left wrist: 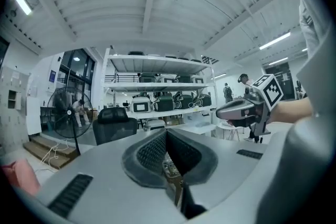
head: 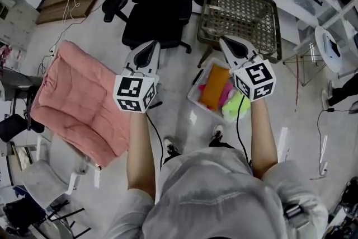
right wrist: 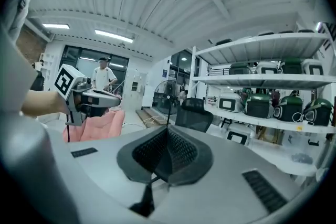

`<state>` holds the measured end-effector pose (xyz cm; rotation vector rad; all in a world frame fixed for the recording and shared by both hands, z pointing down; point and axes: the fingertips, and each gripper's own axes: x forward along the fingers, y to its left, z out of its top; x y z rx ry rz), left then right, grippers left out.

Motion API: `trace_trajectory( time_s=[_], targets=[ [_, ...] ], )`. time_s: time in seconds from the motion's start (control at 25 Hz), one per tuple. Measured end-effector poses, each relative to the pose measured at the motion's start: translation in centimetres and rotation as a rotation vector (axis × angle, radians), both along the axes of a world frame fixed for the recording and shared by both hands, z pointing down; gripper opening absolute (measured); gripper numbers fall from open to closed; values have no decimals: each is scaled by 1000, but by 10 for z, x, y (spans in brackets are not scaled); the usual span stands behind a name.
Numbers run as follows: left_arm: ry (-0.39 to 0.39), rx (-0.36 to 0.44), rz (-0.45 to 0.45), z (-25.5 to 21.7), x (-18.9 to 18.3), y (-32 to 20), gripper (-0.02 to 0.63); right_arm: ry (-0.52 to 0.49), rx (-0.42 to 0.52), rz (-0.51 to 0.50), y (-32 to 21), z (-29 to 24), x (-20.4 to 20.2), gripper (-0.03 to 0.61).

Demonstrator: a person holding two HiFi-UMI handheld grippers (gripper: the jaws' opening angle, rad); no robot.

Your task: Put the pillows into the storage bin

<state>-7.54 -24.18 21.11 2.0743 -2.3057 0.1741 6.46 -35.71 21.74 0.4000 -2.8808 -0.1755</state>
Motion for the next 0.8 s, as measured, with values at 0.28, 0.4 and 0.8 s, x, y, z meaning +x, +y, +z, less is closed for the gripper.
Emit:
trace_trajectory(
  time_s=[0.28, 0.4, 0.8],
  targets=[
    [-77, 71, -9, -56, 9, 16, 14, -75, 80, -28, 14, -56, -1, 25],
    [-92, 98, -16, -73, 13, 23, 15, -93, 108, -48, 22, -71, -2, 25],
    [-155, 147, -31, -107, 17, 41, 15, -147, 146, -86, 38, -100, -8, 25]
  ],
)
